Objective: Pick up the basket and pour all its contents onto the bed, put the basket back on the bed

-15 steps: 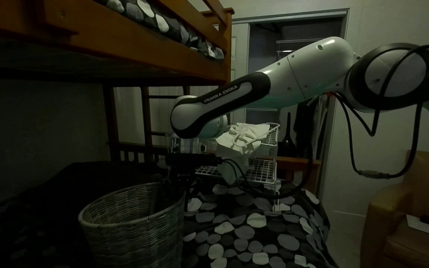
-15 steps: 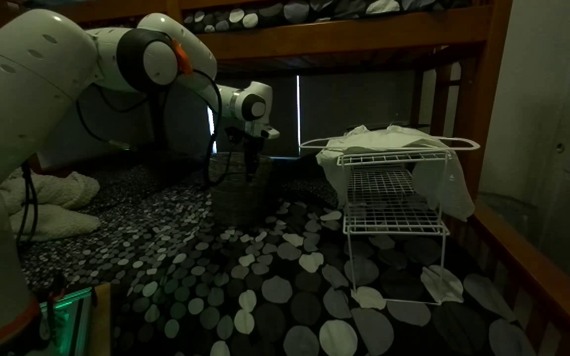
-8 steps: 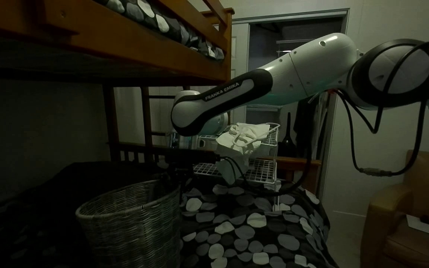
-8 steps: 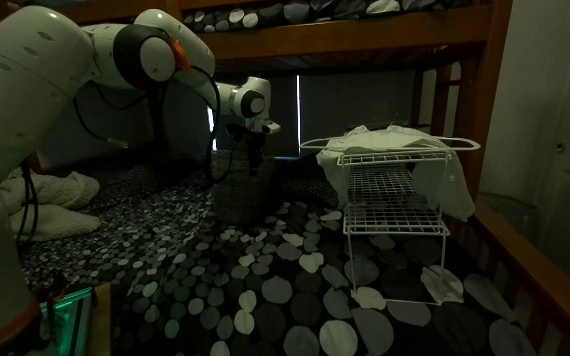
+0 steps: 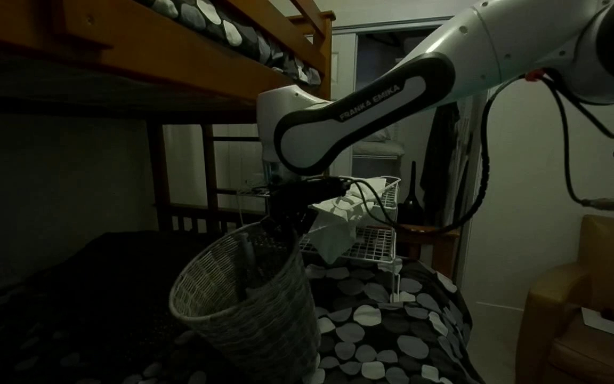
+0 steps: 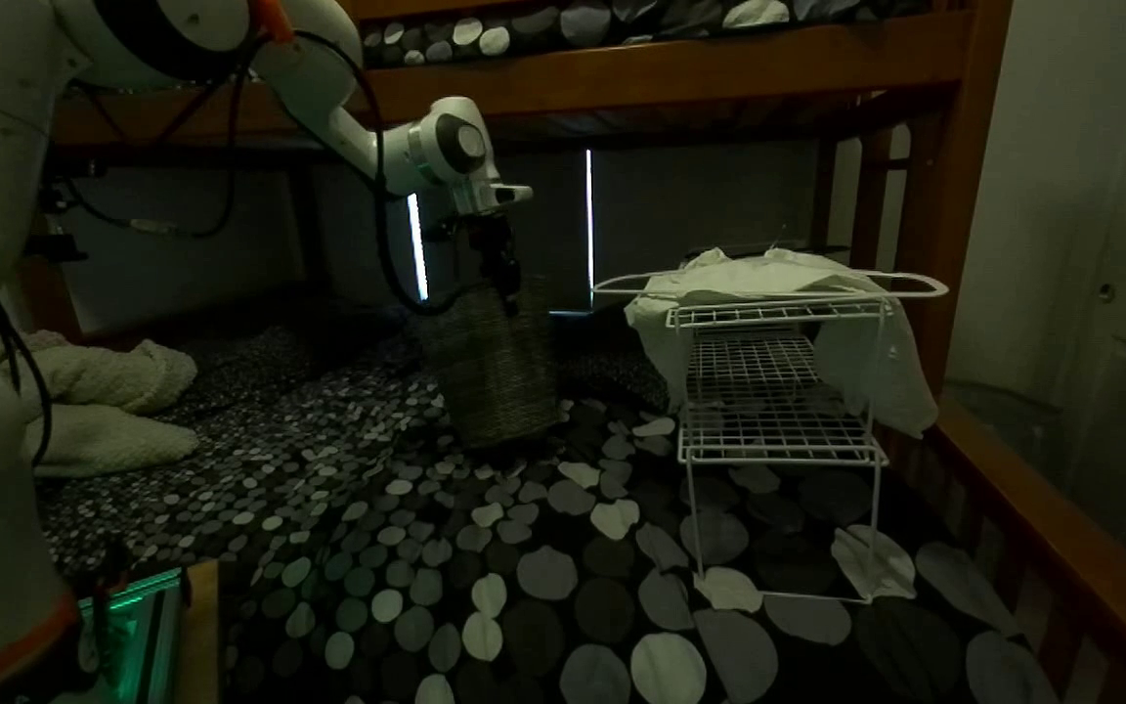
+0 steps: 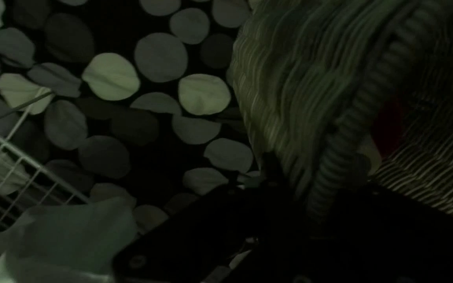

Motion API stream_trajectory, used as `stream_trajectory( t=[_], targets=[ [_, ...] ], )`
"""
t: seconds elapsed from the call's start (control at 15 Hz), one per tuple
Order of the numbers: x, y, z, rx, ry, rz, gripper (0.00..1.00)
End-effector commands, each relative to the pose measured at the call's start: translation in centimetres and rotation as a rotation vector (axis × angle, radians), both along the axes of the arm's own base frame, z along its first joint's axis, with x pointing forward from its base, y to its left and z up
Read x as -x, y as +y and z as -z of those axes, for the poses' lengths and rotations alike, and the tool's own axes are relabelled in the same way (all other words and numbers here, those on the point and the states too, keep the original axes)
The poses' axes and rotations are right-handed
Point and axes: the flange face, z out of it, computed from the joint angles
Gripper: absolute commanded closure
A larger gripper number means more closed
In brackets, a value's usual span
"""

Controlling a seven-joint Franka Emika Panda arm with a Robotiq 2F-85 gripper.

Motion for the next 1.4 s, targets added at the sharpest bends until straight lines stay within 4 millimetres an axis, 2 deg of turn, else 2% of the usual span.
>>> stream_trajectory(
  t=[0.0,0.07,0.13,0.2,0.27,0.47,0.8,1.0,1.13,1.2,1.27,1.33],
  targets=[
    [5.3,-2.2,-5.7,0.133,-0.144,-0.012,0.97],
    [6.0,-3.4,-6.6,0.079,-0.175,0.06,0.97],
    [3.2,-1.0,-3.4,0.105,-0.087,0.002,0.89],
    [4.0,-1.7,-4.4,0.101,-0.109,0.029,0.89],
    [4.7,-2.3,-5.2,0.095,-0.121,0.042,0.97],
    [6.0,-1.1,-7.0,0.306,-0.086,0.039,0.97],
    [9.2,0.7,-8.8,0.602,-0.008,0.037,0.97],
    [10.2,1.3,-9.7,0.749,0.076,0.044,0.97],
    [9.4,1.3,-8.7,0.831,0.147,0.026,0.97],
    [8.6,1.2,-8.3,0.852,0.159,-0.051,0.97],
    [9.8,1.4,-7.8,0.782,0.126,0.005,0.89],
    [9.2,1.5,-7.3,0.802,0.14,-0.025,0.89]
  ],
)
